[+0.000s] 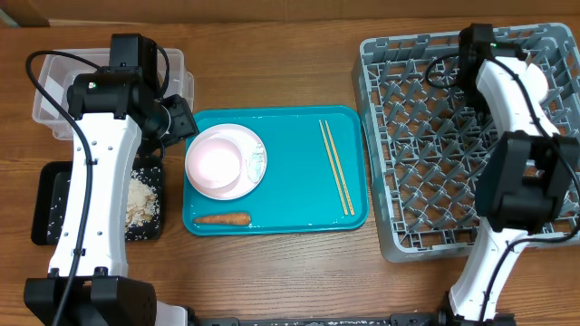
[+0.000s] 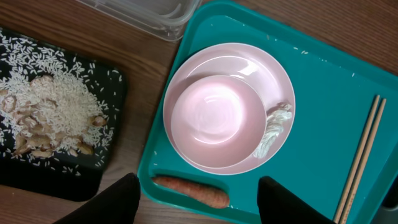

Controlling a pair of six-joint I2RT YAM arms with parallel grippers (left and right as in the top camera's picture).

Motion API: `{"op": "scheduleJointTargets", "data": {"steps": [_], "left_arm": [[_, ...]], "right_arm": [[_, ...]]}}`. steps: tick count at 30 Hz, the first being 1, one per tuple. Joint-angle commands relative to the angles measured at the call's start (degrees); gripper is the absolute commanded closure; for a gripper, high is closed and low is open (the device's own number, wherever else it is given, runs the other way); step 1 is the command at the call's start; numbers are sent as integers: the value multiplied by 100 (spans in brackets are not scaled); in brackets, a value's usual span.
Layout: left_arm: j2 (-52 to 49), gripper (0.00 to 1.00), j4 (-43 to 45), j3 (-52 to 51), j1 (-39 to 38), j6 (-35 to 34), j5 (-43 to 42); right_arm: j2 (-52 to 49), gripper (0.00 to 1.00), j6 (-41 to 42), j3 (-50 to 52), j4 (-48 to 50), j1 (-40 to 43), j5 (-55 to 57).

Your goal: Sort waste into correct bins and load items into the dishwasher

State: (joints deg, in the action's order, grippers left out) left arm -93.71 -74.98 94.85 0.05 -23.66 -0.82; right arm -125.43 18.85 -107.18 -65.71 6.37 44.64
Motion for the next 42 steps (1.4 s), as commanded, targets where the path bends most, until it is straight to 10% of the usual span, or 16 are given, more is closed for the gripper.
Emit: {"op": "scheduleJointTargets", "data": {"steps": [1, 9, 19, 42], "left_arm": [[98, 34, 17, 15, 15, 101, -2], [98, 19, 26, 15, 15, 98, -4], [98, 16, 24, 15, 15, 96, -11], [98, 16, 0, 15, 15, 96, -28]], "right_arm": [[1045, 37, -595, -96, -11, -52, -1523], [1875, 29, -1307, -92, -654, -916, -5858], [1869, 27, -833, 1497, -420, -3134, -5733], [1869, 35, -509, 3668, 1755, -3810, -4776]]}}
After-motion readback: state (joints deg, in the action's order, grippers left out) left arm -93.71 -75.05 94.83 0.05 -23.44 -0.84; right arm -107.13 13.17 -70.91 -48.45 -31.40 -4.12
